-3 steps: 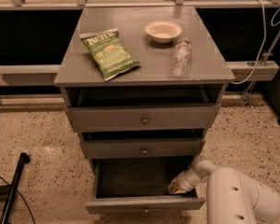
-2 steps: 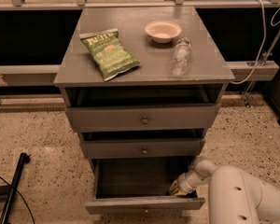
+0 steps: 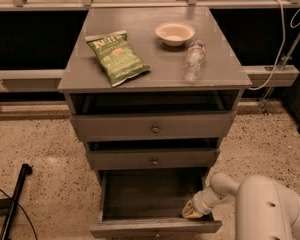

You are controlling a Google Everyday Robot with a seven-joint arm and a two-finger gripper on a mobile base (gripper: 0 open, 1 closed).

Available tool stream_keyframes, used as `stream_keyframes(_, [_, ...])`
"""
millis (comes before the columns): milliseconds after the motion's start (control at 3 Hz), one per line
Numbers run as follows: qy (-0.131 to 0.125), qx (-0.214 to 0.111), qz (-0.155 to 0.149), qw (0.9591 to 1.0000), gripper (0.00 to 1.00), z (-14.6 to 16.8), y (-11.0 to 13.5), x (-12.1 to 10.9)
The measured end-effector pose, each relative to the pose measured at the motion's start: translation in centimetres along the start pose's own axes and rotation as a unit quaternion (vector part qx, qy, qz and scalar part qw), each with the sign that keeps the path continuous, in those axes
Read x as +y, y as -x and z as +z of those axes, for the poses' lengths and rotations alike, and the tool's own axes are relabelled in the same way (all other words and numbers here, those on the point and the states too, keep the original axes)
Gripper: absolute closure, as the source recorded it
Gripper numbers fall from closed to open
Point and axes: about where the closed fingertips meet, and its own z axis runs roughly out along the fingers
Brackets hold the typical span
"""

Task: Open bottom drawer

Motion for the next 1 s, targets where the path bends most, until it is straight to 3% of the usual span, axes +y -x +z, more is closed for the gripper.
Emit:
stream_keyframes(333, [-0.014,-0.026,0.000,0.9996,1.00,-1.1,1.1,0.8])
stream_keyframes(667, [-0.063,-0.052,-0.024,0.9964,1.00,-3.7,2.3,-0.3])
stream_keyframes(1000, [-0.142,-0.071,-0.065,0.9852,0.97,-9.3,4.0,-1.0])
